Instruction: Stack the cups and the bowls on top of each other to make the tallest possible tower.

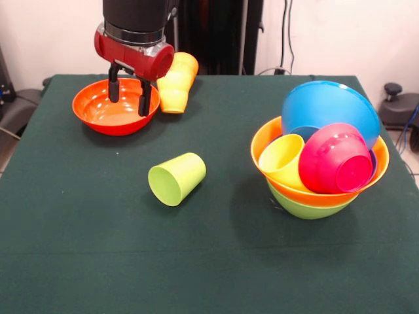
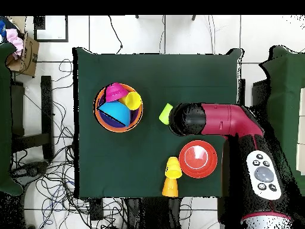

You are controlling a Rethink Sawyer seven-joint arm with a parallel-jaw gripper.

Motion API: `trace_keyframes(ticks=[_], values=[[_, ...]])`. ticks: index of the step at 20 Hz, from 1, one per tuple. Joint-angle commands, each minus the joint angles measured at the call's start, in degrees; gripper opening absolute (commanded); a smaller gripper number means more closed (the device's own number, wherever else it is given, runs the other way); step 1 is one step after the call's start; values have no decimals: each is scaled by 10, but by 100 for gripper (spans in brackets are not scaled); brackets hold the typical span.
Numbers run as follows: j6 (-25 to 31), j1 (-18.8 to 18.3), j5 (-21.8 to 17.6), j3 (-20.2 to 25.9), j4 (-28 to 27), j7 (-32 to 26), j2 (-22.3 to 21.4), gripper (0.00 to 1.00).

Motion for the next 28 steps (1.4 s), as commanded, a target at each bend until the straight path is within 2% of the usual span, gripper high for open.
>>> trace_keyframes(ticks=[1, 10, 28], values=[[-91, -23, 42, 47, 67, 31, 29, 100], [-92, -26, 52, 44, 51, -1, 43, 100], [-88, -26, 62, 44, 50, -7, 43, 100]])
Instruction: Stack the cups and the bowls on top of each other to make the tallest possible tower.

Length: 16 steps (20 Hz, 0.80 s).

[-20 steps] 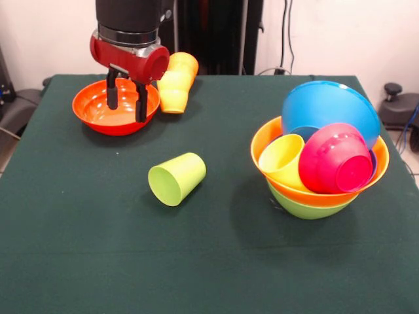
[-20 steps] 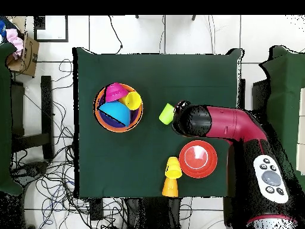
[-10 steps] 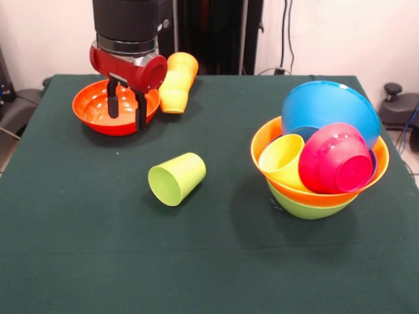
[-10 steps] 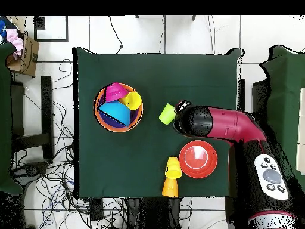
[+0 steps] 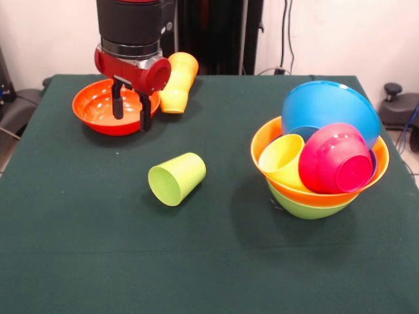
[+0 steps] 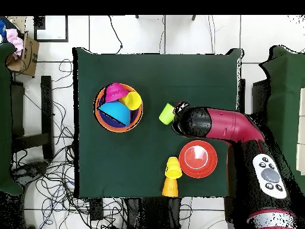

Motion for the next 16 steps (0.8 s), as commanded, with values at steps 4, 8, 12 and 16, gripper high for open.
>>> trace_keyframes(ticks=[4, 8, 12, 16], values=[[-4, -1, 18, 42, 38, -5, 21, 100], [-3, -4, 21, 43, 68, -6, 16, 100], [-16, -6, 23, 42, 94, 1, 24, 100], [-33, 2, 22, 29, 115, 18, 27, 100]])
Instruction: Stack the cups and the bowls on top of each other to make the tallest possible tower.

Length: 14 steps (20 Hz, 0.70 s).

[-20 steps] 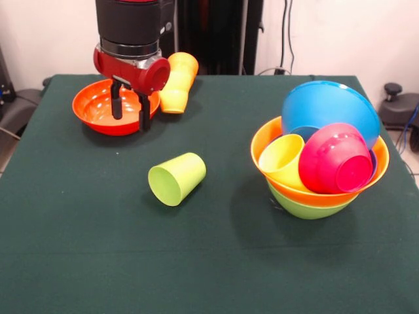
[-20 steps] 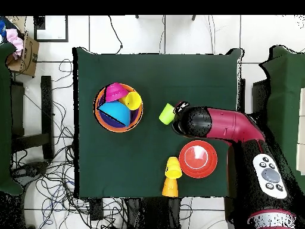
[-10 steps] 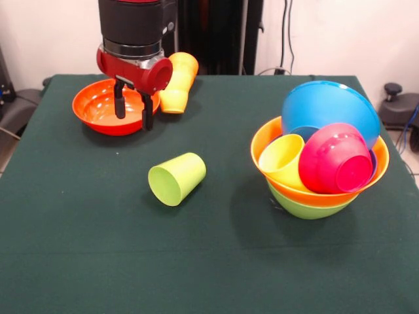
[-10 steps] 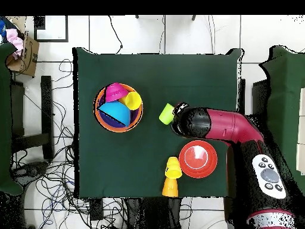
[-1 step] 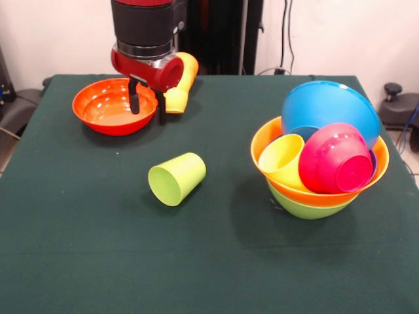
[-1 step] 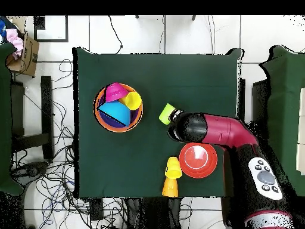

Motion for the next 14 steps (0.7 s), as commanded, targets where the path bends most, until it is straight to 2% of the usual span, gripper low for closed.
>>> trace_keyframes(ticks=[1, 14], values=[[-39, 5, 5, 25, 73, 23, 28, 100], [-38, 27, -23, -20, 53, 26, 61, 100]])
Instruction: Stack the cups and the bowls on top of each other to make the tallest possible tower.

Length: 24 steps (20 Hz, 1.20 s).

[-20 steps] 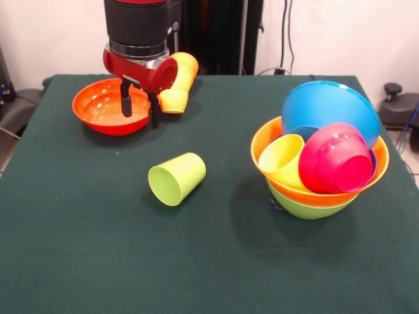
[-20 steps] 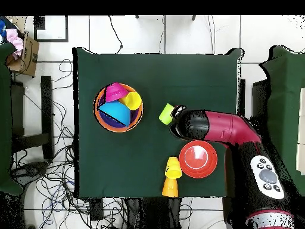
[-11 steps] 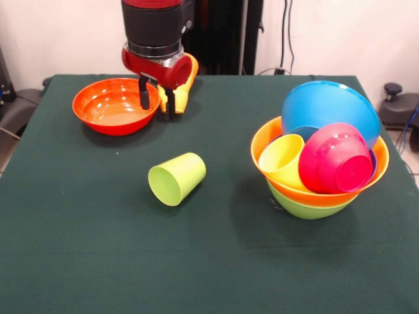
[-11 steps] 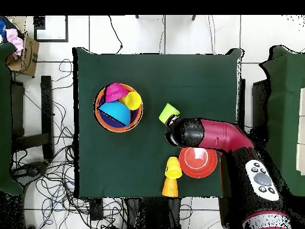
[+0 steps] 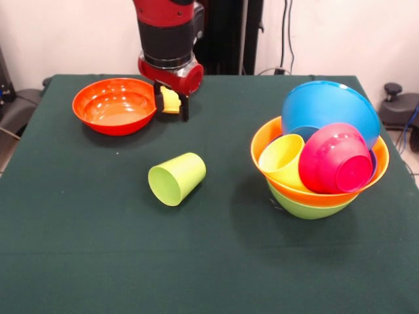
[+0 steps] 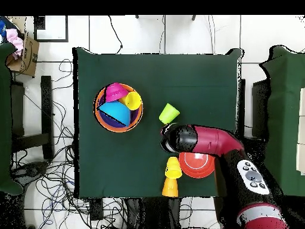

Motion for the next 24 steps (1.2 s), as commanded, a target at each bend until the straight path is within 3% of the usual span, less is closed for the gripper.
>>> trace_keyframes(ticks=[1, 5, 16, 24], values=[[-28, 20, -24, -10, 12, 24, 25, 100], [-26, 14, -24, -14, 18, 14, 17, 100], [49, -19, 16, 17, 57, -28, -75, 100], [58, -27, 9, 17, 50, -34, -73, 100]])
